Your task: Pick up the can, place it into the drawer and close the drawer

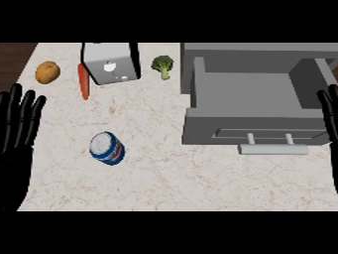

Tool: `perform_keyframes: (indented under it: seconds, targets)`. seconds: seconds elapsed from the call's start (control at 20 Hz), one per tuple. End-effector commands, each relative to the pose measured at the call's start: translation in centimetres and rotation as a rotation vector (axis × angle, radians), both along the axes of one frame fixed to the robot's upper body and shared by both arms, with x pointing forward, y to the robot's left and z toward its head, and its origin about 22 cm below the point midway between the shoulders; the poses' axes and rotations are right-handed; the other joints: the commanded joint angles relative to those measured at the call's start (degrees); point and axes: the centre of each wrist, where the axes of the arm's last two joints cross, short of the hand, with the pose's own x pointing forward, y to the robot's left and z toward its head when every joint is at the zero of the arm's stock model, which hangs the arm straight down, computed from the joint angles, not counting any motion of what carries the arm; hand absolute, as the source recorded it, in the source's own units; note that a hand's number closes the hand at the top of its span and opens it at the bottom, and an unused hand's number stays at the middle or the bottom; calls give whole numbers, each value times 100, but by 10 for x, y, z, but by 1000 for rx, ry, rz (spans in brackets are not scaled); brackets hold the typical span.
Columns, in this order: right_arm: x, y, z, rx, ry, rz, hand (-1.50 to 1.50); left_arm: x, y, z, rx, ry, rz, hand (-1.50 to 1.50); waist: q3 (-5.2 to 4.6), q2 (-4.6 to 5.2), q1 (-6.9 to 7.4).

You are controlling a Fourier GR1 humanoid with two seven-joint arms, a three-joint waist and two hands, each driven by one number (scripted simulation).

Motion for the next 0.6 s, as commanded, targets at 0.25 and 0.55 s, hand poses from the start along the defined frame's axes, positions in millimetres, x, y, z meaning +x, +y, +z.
perform_keyframes:
  seconds: [0.25, 0.55]
  targets:
    - [-1, 1, -1, 64, -1, -8, -150, -24, -18, 0, -24, -22, 553, -150, 98, -106, 76]
    - [-6, -16, -17, 116, 268, -153, -150, -40, -33, -28, -235, 307, 801, -150, 90, -78, -23]
